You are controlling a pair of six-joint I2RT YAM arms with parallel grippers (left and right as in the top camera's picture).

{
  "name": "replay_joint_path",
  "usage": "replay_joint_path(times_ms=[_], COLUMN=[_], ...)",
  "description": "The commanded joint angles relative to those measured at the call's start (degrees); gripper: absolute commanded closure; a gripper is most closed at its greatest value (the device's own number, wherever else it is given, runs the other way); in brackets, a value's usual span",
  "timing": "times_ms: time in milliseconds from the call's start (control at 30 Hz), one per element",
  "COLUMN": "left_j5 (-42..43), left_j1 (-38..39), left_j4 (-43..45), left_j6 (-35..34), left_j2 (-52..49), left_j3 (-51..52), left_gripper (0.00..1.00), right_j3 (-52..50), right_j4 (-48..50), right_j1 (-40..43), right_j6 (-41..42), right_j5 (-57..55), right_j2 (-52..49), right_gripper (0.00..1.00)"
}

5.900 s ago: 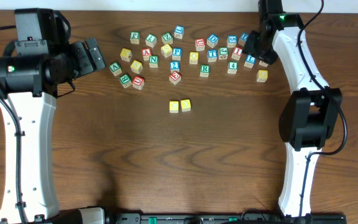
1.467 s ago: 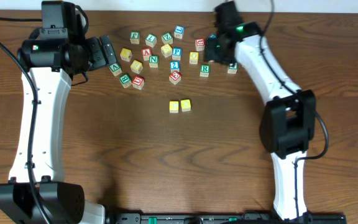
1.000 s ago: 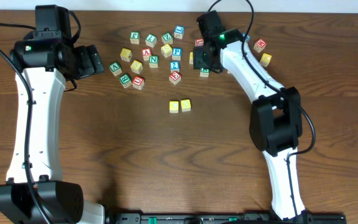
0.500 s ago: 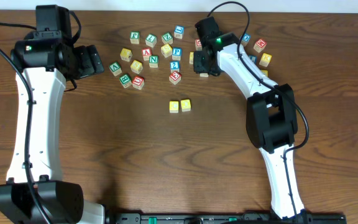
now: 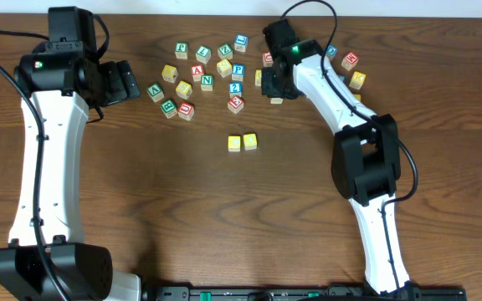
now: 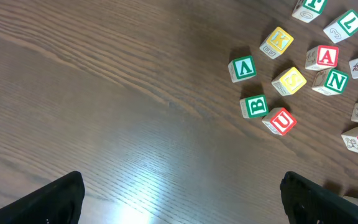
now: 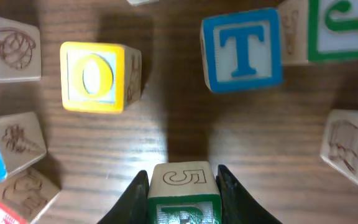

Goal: Spell out CORL
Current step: 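Lower the right gripper and grasp the green R block, then place the R block right of the O block and open the gripper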

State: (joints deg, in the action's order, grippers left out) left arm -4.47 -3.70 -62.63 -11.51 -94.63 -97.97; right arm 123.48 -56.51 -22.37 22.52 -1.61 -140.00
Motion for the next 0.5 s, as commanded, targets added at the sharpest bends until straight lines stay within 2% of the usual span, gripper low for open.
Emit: replay_joint_path(times_ms=[0,233,467], left_j5=[-0.7,-0.7,-0.7], left_j1=[-0.1,-0.1,-0.1], left_j4=[-0.1,0.0,0.2], left_j6=[1.1,1.1,1.1], left_j2=[-0.4,-0.4,-0.4], left_j3=[0.2,0.2,0.2], left_gripper=[0.01,0.01,0.01], right_j3=[2.2,0.4,-2.7], right_j4=[-3.3,-14.9,-16.3], right_j1=[0.1,-1.6,-5.4], right_j6=[0.1,0.1,0.2], right_j5=[0.4,2.2,1.9], right_j2=[3.7,4.4,4.3], right_gripper=[0.77,0.78,0.79])
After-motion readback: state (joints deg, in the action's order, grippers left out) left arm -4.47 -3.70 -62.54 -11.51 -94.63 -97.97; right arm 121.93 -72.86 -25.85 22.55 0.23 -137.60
